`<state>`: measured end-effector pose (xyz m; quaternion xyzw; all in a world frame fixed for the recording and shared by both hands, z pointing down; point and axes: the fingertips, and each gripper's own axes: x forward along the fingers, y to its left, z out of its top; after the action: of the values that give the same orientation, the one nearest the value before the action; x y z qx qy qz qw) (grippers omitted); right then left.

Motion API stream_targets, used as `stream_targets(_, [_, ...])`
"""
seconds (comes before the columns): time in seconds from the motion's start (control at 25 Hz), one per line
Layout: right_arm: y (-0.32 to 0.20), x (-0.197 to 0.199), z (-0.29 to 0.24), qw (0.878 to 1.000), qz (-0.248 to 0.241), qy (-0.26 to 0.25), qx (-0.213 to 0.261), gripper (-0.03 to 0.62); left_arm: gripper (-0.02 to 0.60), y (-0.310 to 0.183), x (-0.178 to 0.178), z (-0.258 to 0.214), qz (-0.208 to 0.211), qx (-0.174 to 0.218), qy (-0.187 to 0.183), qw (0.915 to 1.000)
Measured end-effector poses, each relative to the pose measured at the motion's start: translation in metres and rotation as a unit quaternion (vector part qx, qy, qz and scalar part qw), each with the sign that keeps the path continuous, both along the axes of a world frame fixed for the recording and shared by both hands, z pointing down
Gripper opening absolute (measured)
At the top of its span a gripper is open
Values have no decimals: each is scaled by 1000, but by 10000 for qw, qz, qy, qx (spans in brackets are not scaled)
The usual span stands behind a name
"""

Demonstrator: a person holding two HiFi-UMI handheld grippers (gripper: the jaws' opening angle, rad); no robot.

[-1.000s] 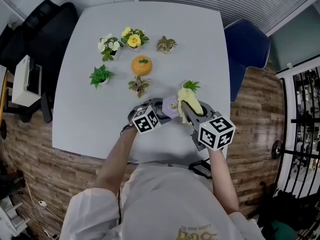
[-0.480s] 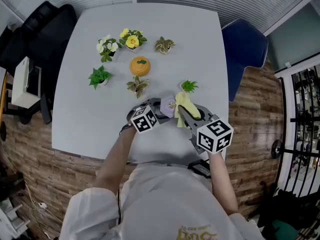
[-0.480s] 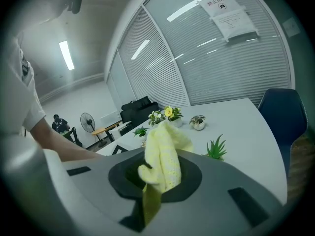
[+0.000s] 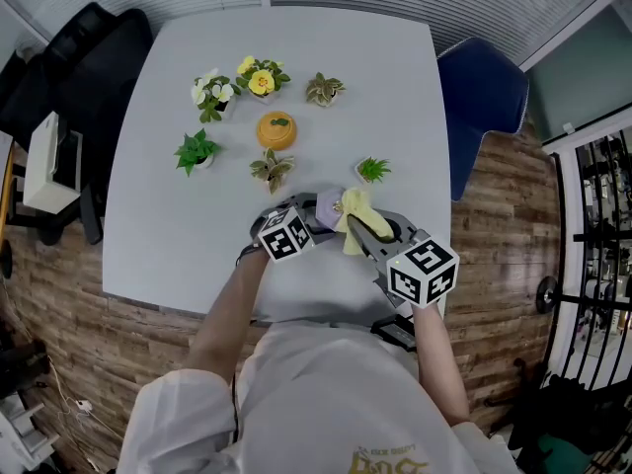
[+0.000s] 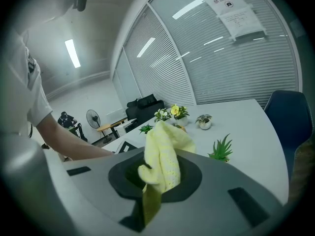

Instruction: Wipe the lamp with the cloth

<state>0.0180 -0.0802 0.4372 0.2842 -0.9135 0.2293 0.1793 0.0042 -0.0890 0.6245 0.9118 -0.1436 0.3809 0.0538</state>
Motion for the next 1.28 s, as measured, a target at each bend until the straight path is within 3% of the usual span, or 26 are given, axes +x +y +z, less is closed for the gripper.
stream_targets(0.56, [24, -21, 5, 9978, -631, 135, 142, 32, 302, 0, 0, 0, -2, 18, -9, 10000])
stream_targets(1.04, [35, -20, 17, 9951, -964, 234, -20, 31, 302, 0, 0, -1, 7, 29, 2, 10000])
stream_targets(1.28, [40, -18, 31, 9924, -1090, 570, 0, 32, 302, -1, -1, 0, 12, 37, 2, 10000])
